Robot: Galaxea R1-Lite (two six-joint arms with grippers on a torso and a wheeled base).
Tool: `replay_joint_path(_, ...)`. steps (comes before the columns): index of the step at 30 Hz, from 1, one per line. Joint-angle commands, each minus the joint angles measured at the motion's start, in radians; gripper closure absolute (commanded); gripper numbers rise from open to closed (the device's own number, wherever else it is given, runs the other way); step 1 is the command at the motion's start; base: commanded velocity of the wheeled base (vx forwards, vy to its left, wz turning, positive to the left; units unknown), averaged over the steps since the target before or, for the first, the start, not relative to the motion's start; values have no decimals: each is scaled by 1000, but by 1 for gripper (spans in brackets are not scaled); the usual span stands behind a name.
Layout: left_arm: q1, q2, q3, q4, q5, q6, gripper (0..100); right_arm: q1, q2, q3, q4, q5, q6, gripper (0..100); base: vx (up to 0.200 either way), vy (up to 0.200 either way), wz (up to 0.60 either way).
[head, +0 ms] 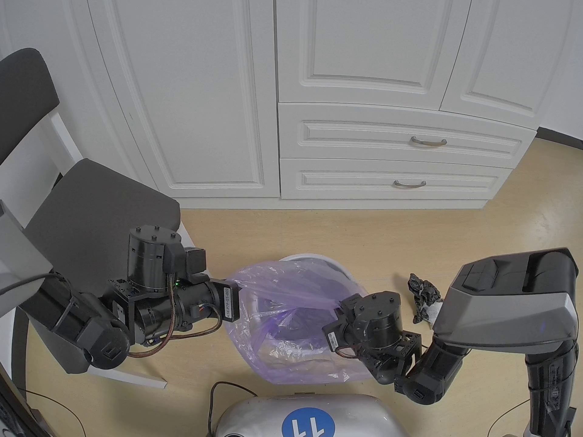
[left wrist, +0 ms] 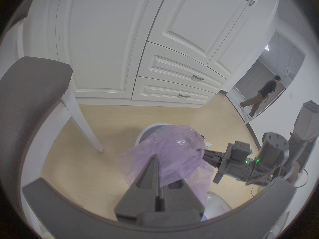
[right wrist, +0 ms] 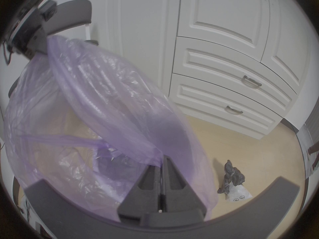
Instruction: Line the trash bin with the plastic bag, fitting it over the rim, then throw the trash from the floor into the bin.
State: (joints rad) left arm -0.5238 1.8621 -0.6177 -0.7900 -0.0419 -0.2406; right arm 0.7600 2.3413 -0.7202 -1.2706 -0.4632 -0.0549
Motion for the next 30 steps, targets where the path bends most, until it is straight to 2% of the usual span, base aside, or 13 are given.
replay_joint_path(1,1,8,1,0,0,1,100,-21,-39,-4,2,1,-2,100,0,0,0)
replay_joint_path(5,1,15,4,2,0,1,100,-33,-53,-2,1,32,0,100,0,0,0)
replay_joint_path(7,1,32,6,2,4,7,100,-62,-73,-5,8,97,9,100,0,0,0)
replay_joint_path(8,1,32,6,2,4,7,100,-62,-73,-5,8,97,9,100,0,0,0)
replay_joint_path(9,1,52,6,2,25,15,100,-87,-77,-13,10,130,20,100,0,0,0)
replay_joint_path(12,-2,95,-1,0,99,41,100,-113,-77,-35,16,164,47,100,0,0,0)
replay_joint_path(13,-2,124,-5,-2,151,77,100,-136,-76,-54,37,182,63,100,0,0,0)
replay_joint_path(15,-2,152,-7,-2,189,110,100,-160,-79,-90,93,190,96,100,0,0,0)
replay_joint_path(23,-15,178,-1,-34,197,109,100,-191,-82,-243,269,221,294,100,0,0,0)
replay_joint_path(24,-15,178,-1,-34,197,109,100,-191,-82,-243,269,221,294,100,0,0,0)
replay_joint_path(25,-22,183,4,-43,197,107,0,-192,-77,-278,303,221,334,100,0,0,0)
replay_joint_path(30,-28,178,13,-67,197,109,0,-191,-68,-340,344,221,422,100,0,0,0)
